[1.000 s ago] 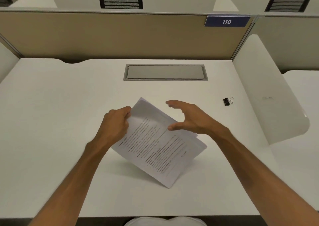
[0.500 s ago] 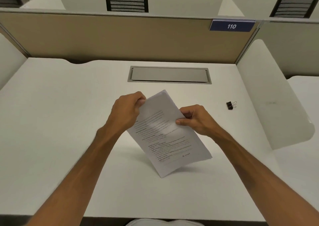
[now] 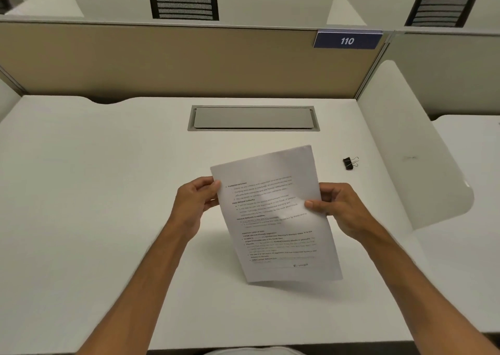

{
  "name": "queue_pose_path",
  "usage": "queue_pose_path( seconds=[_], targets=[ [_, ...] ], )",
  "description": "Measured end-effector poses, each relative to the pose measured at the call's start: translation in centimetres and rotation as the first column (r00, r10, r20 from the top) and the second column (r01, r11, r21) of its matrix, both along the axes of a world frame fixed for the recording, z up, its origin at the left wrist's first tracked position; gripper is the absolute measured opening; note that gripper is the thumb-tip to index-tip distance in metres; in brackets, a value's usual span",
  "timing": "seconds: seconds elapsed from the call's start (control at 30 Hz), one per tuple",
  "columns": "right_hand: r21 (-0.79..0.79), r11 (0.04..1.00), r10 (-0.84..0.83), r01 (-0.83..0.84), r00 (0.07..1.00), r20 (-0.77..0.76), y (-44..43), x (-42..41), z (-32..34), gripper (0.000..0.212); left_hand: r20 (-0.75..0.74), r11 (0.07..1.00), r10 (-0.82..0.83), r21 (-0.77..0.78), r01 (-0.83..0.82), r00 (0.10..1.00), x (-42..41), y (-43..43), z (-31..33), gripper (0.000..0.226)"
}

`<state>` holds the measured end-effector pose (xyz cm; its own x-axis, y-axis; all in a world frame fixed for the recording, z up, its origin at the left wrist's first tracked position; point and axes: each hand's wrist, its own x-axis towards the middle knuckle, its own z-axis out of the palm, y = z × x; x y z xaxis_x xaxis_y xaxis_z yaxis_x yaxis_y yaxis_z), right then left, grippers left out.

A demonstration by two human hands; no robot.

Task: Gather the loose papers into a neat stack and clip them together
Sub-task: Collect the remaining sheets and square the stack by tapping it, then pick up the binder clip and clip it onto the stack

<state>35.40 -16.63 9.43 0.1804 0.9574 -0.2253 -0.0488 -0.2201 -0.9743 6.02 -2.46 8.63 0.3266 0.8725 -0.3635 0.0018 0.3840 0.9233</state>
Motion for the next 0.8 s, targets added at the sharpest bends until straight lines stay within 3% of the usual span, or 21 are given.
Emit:
queue_pose_path(
  seconds=[0.33,0.53,0.8],
  targets=[
    [-0.232,0.969,-0.118,0.084,0.983,-0.141,-2.5,0.6,-3.2,0.033,-0.256,0.997,0.058,0.062,-0.044,0.965,2.9,0.8,-0.7,0.011],
    [-0.332,0.927,-0.194,0.174,0.980,-0.029,-3.1,1.4,-6.2,0.030,-0.351,0.999,0.010,-0.028,-0.021,0.937,5.8,1.1,-4.0,0.020],
    [-0.393,0.871,-0.251,0.293,0.955,0.157,-3.7,4.4,-9.2,0.020,-0.365,0.996,-0.026,-0.090,-0.007,0.931,9.7,0.2,-6.3,0.020]
  ],
)
